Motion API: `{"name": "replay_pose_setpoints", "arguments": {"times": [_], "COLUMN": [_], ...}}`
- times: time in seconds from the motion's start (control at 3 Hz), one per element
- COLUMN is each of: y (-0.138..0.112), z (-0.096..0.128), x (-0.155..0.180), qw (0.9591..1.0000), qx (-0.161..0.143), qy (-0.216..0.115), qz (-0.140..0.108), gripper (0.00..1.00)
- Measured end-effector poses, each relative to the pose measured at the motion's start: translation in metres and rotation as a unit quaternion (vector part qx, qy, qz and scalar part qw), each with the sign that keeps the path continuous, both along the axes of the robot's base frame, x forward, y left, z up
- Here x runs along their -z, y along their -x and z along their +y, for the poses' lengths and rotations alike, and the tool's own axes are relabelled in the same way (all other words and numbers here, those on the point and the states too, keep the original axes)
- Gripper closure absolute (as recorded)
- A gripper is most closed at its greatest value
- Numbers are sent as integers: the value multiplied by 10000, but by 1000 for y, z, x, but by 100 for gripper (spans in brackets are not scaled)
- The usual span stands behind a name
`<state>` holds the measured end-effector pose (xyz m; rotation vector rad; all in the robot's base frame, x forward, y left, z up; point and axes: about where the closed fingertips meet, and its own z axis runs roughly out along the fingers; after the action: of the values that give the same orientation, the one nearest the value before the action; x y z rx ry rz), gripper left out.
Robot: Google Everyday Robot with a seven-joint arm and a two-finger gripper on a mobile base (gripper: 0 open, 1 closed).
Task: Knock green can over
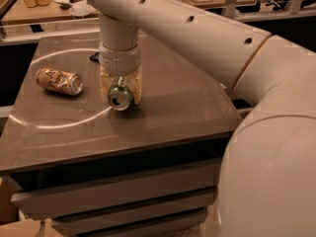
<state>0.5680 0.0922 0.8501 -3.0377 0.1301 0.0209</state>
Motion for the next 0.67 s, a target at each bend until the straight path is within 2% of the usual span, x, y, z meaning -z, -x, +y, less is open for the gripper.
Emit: {"name": "replay_pose_setpoints", "arguments": {"times": [0.33,0.67], "y": [3,5], "z": [1,3], "x": [-2,-10], "qw": [10000,9997], "qx": [-11,-1], "qy": [-68,-239], "qz": [17,-6], "gripper": [0,0]}}
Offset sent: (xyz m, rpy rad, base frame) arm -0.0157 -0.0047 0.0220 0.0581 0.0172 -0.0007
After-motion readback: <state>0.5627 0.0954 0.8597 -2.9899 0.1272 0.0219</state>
